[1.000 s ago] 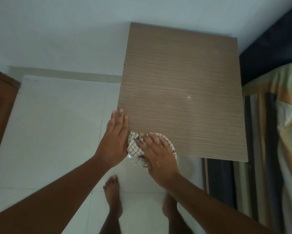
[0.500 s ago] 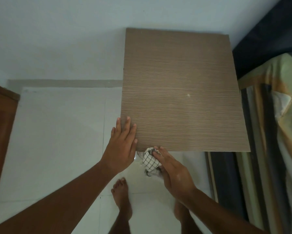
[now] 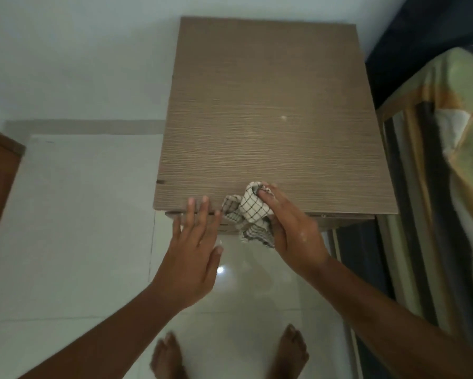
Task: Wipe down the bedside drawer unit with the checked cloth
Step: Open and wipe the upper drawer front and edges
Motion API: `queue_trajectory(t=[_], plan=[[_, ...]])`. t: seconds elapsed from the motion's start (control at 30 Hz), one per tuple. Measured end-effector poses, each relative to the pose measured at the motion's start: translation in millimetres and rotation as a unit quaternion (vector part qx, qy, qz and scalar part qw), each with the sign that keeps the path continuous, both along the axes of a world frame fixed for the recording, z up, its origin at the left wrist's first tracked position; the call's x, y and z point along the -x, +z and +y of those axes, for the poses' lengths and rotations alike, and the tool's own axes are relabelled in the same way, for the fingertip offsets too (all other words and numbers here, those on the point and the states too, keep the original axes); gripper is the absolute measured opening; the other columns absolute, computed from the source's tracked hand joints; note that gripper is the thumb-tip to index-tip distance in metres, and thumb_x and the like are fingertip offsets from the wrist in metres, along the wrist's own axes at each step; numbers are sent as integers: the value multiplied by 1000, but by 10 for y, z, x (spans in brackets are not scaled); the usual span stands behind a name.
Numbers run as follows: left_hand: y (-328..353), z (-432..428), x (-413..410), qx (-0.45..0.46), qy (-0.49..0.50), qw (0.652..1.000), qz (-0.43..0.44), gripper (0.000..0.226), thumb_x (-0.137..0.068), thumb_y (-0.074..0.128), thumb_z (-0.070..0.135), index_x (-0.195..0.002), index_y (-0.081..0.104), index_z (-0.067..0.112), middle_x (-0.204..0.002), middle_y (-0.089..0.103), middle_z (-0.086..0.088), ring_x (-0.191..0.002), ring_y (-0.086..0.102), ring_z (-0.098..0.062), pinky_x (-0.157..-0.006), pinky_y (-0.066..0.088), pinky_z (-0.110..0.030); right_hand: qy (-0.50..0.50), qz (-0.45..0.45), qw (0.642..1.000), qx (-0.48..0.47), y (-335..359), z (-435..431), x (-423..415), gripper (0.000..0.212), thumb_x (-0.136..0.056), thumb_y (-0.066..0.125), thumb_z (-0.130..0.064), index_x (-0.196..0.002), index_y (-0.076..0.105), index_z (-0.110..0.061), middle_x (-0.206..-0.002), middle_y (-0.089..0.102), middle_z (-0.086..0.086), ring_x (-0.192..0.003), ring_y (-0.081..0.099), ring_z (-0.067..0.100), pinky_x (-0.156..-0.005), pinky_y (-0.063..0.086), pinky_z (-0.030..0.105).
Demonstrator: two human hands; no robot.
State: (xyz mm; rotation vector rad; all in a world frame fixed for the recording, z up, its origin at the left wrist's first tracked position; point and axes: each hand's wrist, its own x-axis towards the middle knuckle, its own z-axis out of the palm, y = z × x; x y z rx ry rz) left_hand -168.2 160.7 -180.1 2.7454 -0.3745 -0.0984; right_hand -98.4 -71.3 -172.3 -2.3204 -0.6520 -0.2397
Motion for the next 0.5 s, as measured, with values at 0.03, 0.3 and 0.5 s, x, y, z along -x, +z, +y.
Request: queue_trajectory(t=[0.03, 0.3, 0.5], plan=[[-74, -52, 62, -1, -21, 1000, -15, 63, -104, 33, 33, -160, 16, 9, -169, -1, -15, -156, -5, -36, -118, 21, -67, 4, -15, 1000, 2, -44, -27, -15, 41, -103, 43, -8, -142, 52, -3, -152, 45, 11, -143, 44, 25, -119, 35, 26], [-674, 30, 3, -20, -96, 987, -127, 65, -103, 40, 29, -158, 17, 4, -169, 4, -16, -157, 3, -35, -120, 20, -65, 11, -129, 992, 4, -306, 25, 34, 40, -108, 37, -15, -142, 50, 0, -151, 45, 16, -145, 41, 25, -118, 39, 31], [-812, 467, -207, 7, -114, 953, -280, 51, -93, 57, 7, -142, 51, -3, -149, 51, -17, -140, 49, -30, -109, 42, -59, 68, -236, 969, 42, -479, -6, 124, 35, -108, 38, -13, -138, 49, 2, -149, 44, 19, -143, 45, 26, -116, 42, 30]])
